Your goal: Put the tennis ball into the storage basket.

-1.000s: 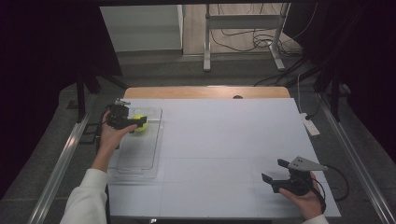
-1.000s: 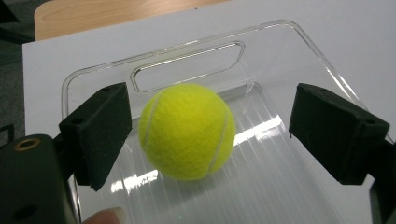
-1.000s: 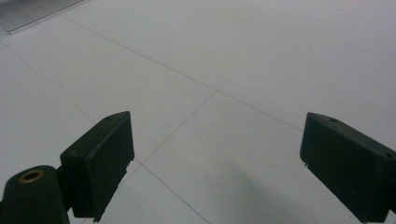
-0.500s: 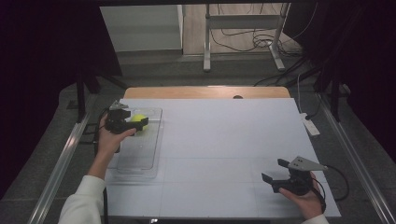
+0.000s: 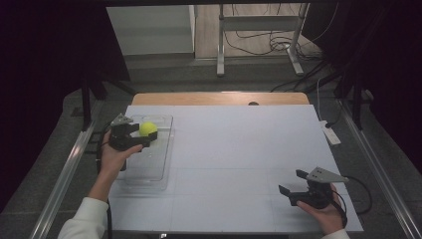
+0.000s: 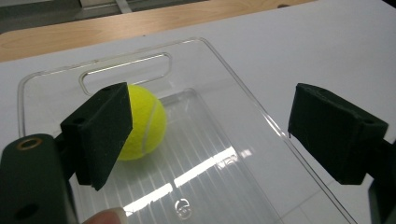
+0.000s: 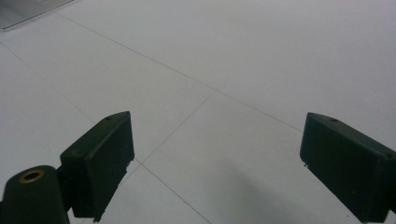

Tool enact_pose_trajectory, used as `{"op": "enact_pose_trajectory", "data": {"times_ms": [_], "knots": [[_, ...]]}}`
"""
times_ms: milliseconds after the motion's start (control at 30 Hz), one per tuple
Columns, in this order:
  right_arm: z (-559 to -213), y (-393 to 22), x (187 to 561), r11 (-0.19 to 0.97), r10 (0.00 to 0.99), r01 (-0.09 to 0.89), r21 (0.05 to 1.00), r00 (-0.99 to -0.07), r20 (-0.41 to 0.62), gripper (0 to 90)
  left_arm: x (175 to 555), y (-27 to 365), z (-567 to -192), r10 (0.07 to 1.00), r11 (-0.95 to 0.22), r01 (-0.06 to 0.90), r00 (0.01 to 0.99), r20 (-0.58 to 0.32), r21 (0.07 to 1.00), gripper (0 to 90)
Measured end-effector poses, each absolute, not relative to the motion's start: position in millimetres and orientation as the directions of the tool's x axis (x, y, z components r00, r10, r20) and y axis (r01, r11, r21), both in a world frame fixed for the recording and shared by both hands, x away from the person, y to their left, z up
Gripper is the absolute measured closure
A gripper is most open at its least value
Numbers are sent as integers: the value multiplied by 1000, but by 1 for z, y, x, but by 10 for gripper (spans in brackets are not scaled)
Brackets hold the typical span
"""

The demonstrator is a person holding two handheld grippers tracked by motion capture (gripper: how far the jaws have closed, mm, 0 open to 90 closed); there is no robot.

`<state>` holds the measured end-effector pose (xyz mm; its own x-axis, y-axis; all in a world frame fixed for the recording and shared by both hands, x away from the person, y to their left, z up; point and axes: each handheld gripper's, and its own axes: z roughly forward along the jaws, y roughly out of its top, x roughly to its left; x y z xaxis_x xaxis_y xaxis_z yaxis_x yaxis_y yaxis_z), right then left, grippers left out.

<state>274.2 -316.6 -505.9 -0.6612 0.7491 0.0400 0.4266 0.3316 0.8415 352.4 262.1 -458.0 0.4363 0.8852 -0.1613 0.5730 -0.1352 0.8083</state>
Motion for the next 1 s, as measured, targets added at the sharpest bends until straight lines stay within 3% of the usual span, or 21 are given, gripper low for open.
{"op": "enact_pose_trajectory", "data": {"times_ms": [1000], "knots": [[-509, -318, 277, 340, 750, 437, 833, -660, 40, 101, 278, 239, -478, 815, -146, 520, 545, -195, 842, 140]]}}
